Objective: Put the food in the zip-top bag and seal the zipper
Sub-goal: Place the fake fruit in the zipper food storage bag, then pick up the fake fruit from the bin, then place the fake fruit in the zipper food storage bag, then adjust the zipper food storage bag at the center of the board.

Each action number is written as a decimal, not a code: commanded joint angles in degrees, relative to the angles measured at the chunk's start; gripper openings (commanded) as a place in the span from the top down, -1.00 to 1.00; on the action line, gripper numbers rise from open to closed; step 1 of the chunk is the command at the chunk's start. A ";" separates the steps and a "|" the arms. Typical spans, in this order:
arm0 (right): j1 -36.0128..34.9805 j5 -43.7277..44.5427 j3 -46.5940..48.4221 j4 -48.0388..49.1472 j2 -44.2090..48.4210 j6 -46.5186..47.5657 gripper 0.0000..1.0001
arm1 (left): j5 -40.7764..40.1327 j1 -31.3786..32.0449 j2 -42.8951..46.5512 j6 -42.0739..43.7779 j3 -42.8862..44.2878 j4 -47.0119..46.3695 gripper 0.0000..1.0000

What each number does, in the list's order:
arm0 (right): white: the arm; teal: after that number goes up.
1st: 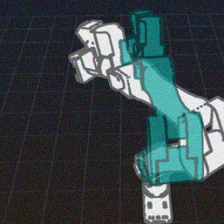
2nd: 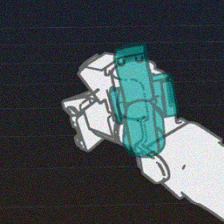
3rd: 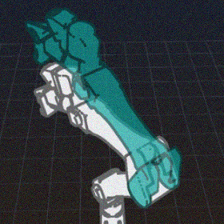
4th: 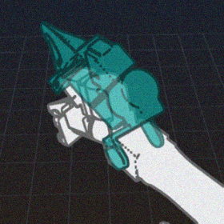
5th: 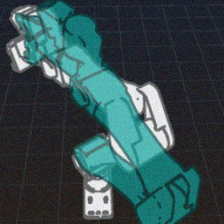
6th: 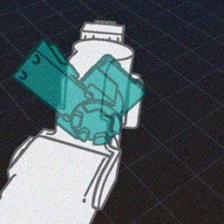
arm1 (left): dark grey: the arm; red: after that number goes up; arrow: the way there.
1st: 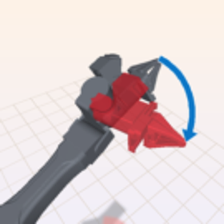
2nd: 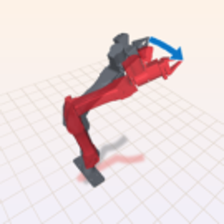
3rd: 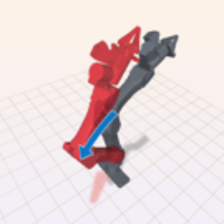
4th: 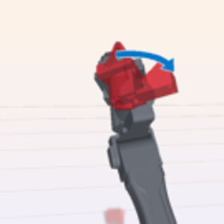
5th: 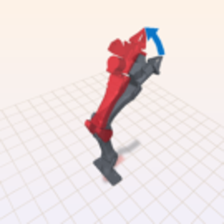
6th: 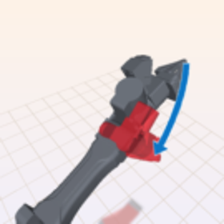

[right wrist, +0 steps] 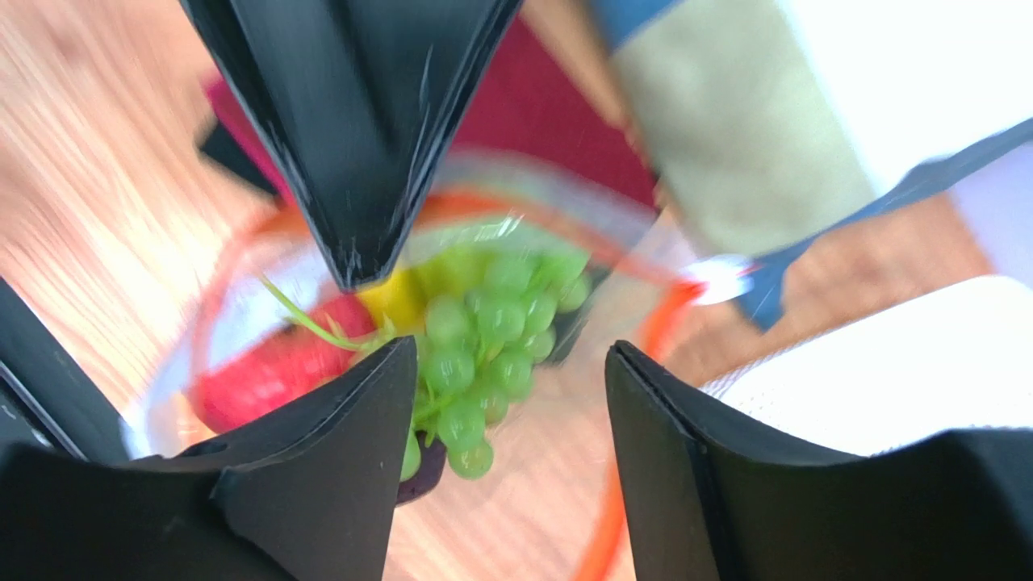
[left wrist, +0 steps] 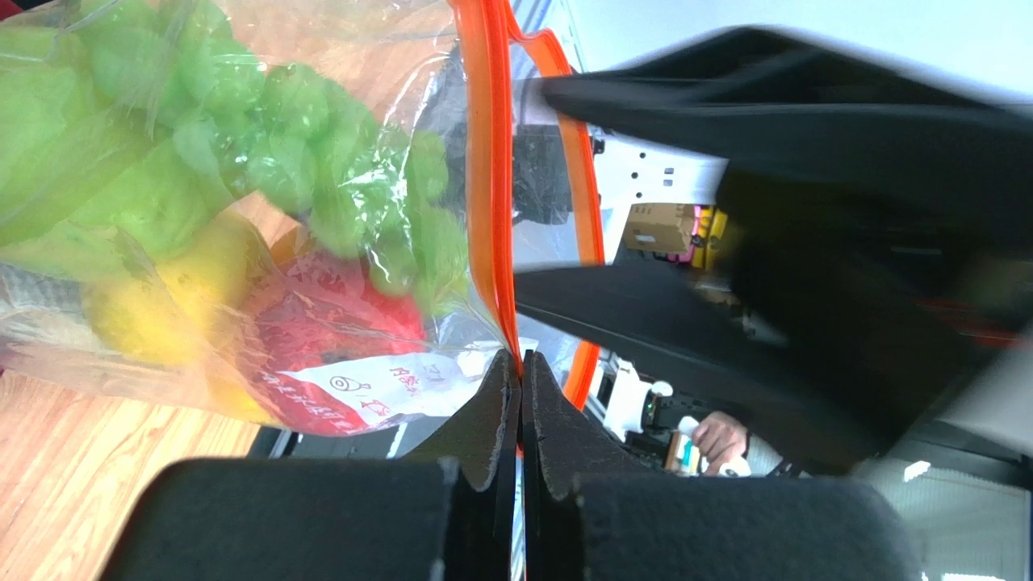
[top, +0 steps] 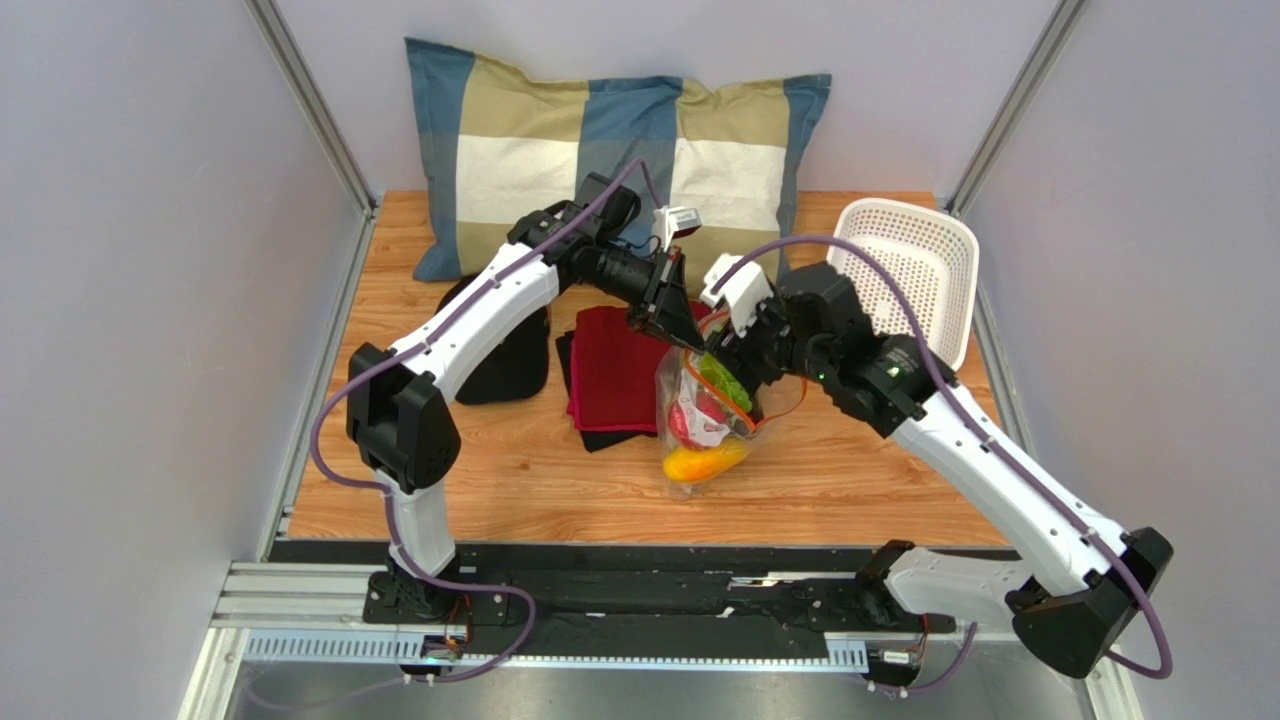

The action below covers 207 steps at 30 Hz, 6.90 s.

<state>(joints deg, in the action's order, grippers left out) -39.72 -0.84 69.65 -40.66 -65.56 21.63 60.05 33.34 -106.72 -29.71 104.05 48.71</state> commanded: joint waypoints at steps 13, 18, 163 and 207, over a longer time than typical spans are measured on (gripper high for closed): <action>37.07 -17.35 9.71 -2.22 -13.33 -6.07 -0.43 | 1.91 -0.38 2.65 -1.75 -0.08 -4.06 1.00; 43.84 -13.41 13.92 -3.62 -24.51 -6.16 -0.42 | 1.56 -0.38 2.74 -2.01 -0.07 -4.24 1.00; 4.13 -1.53 -16.56 15.00 10.89 -81.39 1.00 | -30.95 14.73 8.02 10.64 -3.33 8.51 -0.46; 16.10 -64.03 -29.74 12.45 34.44 8.88 -0.57 | -12.16 12.62 26.30 109.09 -16.77 27.41 1.00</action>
<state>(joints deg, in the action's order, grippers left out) -17.67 -64.20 39.99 -31.99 -31.57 27.77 42.57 46.68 -79.42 75.31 84.16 77.17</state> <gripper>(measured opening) 0.786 0.008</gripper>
